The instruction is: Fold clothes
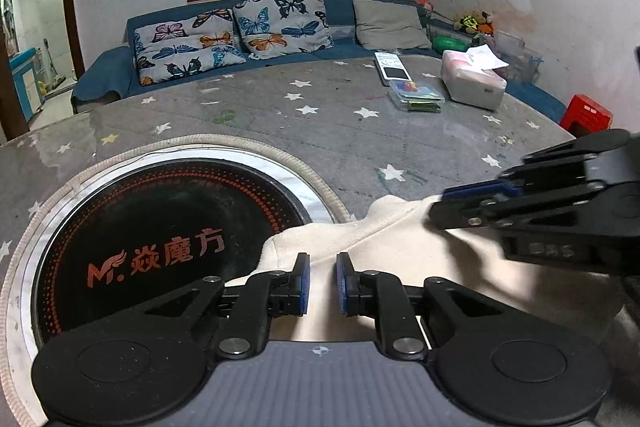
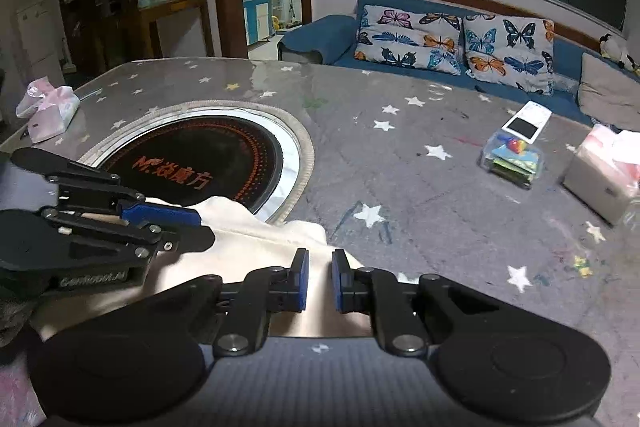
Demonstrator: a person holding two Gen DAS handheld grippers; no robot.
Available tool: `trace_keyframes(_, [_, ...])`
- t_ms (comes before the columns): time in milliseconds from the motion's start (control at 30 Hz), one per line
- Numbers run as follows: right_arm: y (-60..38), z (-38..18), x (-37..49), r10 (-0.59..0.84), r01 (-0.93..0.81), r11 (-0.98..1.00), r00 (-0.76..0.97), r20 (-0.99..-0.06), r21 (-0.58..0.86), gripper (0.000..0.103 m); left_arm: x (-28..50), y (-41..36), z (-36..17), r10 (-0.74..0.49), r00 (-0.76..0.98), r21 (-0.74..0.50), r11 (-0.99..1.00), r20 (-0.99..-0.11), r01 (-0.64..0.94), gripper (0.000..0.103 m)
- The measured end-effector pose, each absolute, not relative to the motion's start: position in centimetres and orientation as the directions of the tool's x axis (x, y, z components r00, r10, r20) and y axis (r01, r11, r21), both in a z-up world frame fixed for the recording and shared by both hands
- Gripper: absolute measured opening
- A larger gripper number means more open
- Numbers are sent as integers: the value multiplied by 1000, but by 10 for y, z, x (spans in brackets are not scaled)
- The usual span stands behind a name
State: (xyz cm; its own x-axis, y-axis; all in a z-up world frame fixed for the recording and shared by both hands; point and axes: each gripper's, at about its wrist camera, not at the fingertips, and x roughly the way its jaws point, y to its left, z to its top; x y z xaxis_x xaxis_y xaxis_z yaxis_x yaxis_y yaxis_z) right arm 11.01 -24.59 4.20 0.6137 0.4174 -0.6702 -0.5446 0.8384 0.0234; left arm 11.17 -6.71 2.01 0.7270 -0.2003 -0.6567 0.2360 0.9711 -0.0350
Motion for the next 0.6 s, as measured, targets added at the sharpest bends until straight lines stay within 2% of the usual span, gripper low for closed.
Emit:
trace_keyframes(167, [-257, 52, 83, 429, -569, 822, 606, -670, 11, 16, 95, -63, 26, -194, 744, -31, 973, -639, 227, 19])
trace_keyframes(400, [-271, 60, 39, 458, -604, 797, 588, -667, 14, 17, 46, -59, 37, -217, 766, -15, 965, -605, 261, 19])
trace_keyframes(600, [-284, 59, 13, 460, -598, 801, 585, -668, 27, 17, 11, -39, 35, -187, 773, -33, 977, -606, 210, 19])
